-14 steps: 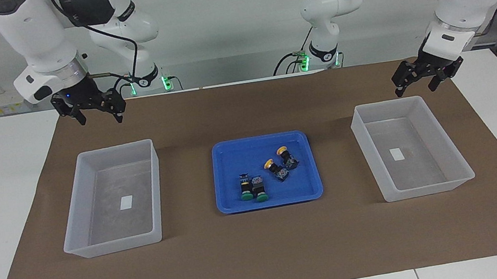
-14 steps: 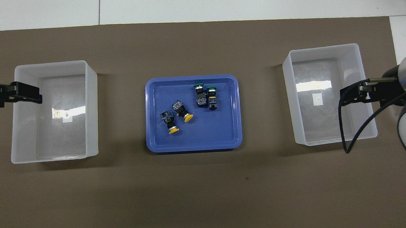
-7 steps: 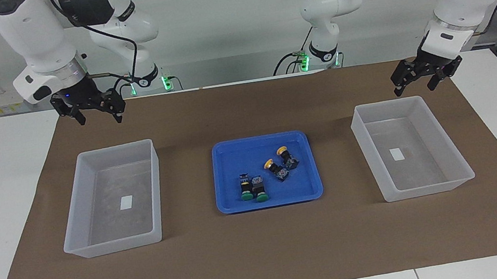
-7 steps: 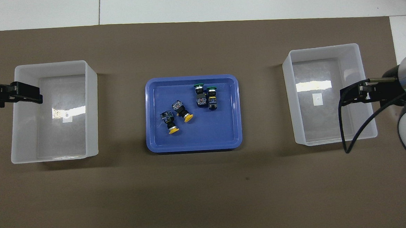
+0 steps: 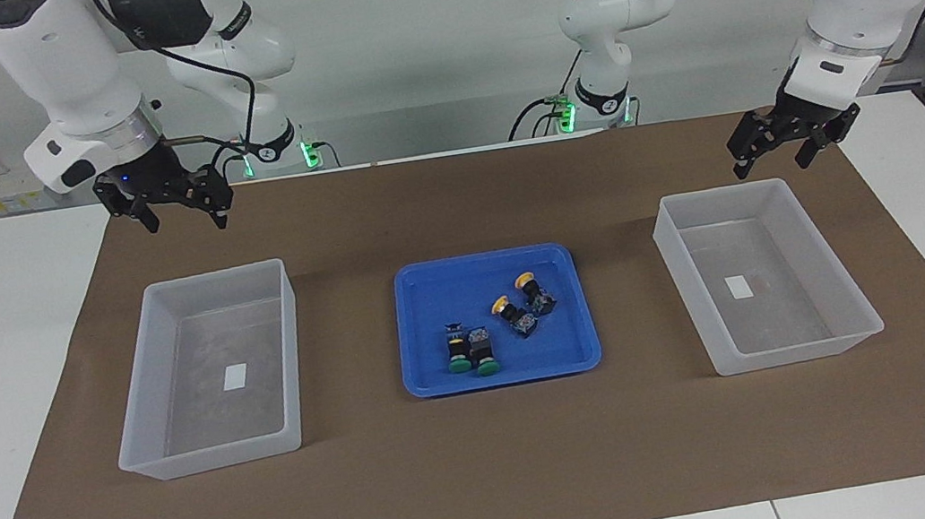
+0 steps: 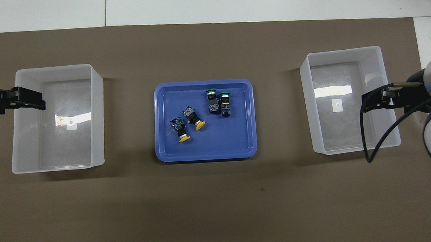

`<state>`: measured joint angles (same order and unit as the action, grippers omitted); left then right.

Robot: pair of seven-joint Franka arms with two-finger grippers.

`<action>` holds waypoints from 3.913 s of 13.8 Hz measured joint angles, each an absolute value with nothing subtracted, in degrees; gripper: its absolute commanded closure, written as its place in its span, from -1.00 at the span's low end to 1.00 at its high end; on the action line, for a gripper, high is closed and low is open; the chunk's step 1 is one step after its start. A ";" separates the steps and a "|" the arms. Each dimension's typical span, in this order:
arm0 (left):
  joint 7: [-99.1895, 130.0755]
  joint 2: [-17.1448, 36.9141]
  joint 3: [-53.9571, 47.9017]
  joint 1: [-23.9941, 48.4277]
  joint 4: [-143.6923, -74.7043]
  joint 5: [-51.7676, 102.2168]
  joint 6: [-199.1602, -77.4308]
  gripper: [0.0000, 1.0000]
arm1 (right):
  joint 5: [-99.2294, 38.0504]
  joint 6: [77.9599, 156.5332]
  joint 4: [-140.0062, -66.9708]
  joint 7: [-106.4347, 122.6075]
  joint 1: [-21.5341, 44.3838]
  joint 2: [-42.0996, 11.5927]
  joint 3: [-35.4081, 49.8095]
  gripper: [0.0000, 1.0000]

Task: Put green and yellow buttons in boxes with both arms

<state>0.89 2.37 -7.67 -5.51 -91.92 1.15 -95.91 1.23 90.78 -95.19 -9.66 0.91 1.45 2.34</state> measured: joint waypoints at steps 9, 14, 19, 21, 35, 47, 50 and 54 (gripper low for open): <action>1.12 2.36 -7.81 -5.47 -91.94 1.19 -95.61 -1.00 | 1.23 92.88 -95.56 -9.71 0.87 1.46 2.33 -1.00; 1.13 2.22 -8.15 -5.43 -91.95 1.21 -94.81 -1.00 | 1.23 95.76 -97.31 -10.23 1.00 1.48 2.37 -1.00; 1.13 2.18 -8.15 -5.43 -91.95 1.21 -94.81 -1.00 | 1.19 100.10 -98.82 -13.11 2.99 1.27 2.59 -1.00; 1.13 2.17 -8.15 -5.43 -91.95 1.21 -94.82 -1.00 | 1.19 101.91 -99.39 -16.04 5.26 0.62 2.68 -1.00; 1.13 2.12 -8.18 -4.88 -92.02 1.21 -94.86 -1.00 | 1.19 118.26 -99.96 -31.85 18.26 -10.96 2.87 -1.00; 12.54 -2.92 -8.61 1.99 -105.82 1.26 -107.14 -1.00 | 1.48 127.60 -99.92 -34.58 23.72 -18.42 2.87 -1.00; 15.57 -4.21 -8.68 4.55 -108.74 1.28 -108.77 -1.00 | 1.62 130.15 -99.96 -35.57 25.40 -20.70 2.88 -1.00; 24.95 -5.25 -8.80 10.58 -116.24 1.31 -116.65 -1.00 | 4.06 132.03 -99.95 -37.56 26.32 -23.38 2.86 -0.53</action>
